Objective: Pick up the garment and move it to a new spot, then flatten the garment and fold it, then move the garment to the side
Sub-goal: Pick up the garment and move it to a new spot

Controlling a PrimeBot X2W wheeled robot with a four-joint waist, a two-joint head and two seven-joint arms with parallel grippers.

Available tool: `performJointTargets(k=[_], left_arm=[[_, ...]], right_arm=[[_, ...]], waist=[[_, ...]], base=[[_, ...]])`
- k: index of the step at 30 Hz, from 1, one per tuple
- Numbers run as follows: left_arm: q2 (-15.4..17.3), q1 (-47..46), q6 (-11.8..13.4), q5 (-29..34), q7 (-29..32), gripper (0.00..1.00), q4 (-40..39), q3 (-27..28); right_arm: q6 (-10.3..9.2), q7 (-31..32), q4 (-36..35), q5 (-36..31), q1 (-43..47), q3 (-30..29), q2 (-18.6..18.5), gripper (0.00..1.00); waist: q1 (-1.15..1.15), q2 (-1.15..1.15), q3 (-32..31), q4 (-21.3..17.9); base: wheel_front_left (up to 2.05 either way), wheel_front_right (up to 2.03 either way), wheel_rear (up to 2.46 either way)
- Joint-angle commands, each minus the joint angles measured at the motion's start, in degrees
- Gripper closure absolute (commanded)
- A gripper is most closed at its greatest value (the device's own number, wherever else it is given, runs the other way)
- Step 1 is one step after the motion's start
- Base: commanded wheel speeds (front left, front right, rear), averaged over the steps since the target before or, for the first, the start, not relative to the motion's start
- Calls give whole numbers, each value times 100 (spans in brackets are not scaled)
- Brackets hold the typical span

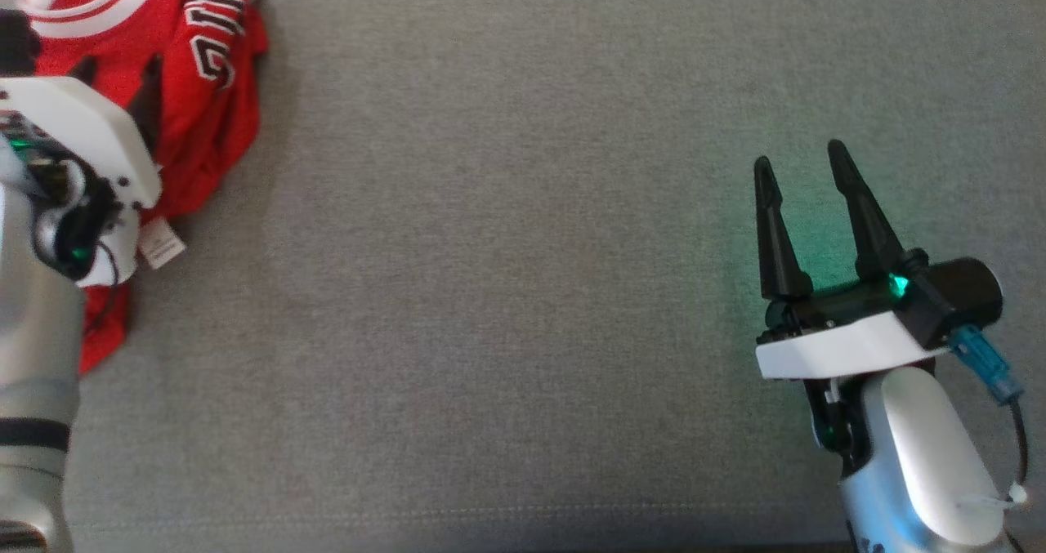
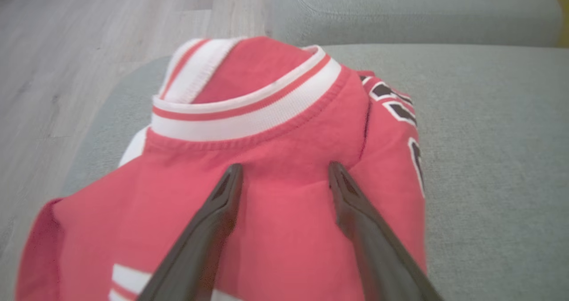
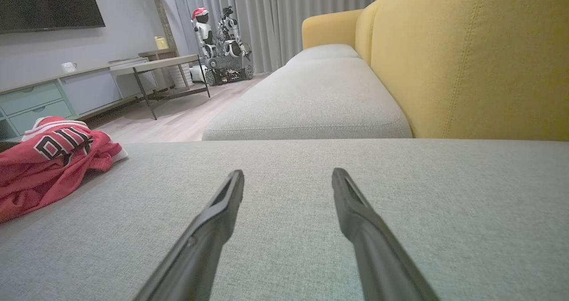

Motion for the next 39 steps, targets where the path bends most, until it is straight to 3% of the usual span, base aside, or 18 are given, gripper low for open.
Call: performJointTargets(k=[1, 7, 8, 9, 24, 30, 39], left_arm=[[432, -342, -7, -92, 72, 0, -28, 91], [654, -665, -8, -338, 240, 0, 547, -389], [666, -689, -8, -387, 251, 68, 599, -455], [681, -715, -8, -426, 228, 100, 640, -508], [617, -961, -8, -661, -1481, 100, 637, -477], [520, -948, 65, -708, -1953, 100, 191, -412], [359, -760, 317, -890, -2157, 100, -942, -269]], right_arm=[[12, -53, -214, 31, -167, 163, -10, 0], [12, -69, -245, 35, -257, 137, -10, 0], [12, -71, -241, 28, -260, 129, -10, 0], [12, -72, -235, 23, -263, 121, -10, 0], [12, -79, -64, 72, -167, 73, -10, 0], [12, -79, 2, 127, -34, 46, -10, 0], [12, -79, 80, 225, 110, 67, -10, 0]], waist=[[-1, 0, 159, -148], [-1, 0, 316, -252], [-1, 0, 319, -253], [-1, 0, 316, -252], [-1, 0, -325, -49], [-1, 0, -697, 78], [-1, 0, -1106, 167]], base=[[0, 0, 0], [0, 0, 0], [0, 0, 0], [0, 0, 0], [0, 0, 0], [0, 0, 0], [0, 0, 0]])
